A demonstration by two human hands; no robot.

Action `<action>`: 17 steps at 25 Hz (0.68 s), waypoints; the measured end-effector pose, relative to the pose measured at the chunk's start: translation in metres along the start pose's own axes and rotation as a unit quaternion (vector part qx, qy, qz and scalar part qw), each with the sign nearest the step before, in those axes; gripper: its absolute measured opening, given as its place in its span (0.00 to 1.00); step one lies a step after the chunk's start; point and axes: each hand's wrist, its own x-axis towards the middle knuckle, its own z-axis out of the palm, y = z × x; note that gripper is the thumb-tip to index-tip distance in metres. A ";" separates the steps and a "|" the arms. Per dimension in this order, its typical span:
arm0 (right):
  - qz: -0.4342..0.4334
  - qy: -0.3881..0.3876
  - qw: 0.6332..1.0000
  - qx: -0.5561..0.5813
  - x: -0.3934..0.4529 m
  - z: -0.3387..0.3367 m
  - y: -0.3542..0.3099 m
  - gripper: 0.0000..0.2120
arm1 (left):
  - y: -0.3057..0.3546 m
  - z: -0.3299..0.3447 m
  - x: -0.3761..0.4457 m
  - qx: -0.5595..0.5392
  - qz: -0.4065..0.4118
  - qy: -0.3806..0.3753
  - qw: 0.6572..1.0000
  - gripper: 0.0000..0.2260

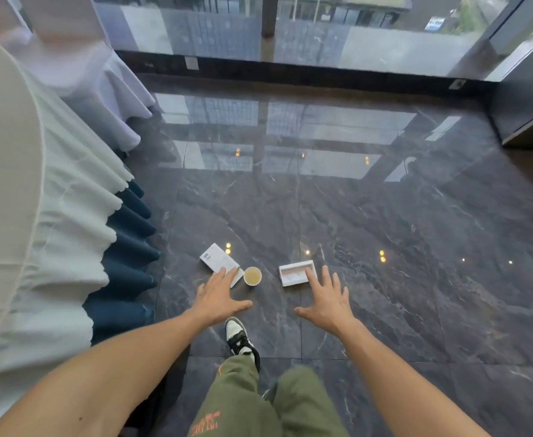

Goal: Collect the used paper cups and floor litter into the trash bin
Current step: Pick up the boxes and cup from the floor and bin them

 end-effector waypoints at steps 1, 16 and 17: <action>-0.004 -0.004 1.000 -0.010 0.012 -0.003 0.003 0.49 | 0.002 -0.003 0.011 0.002 0.004 0.001 1.000 0.47; -0.060 -0.084 0.989 -0.107 0.258 0.075 0.040 0.46 | -0.059 0.053 0.213 0.044 -0.020 -0.035 0.998 0.47; -0.061 -0.083 0.988 -0.112 0.283 0.093 0.044 0.46 | -0.072 0.066 0.240 0.054 -0.009 -0.043 0.998 0.47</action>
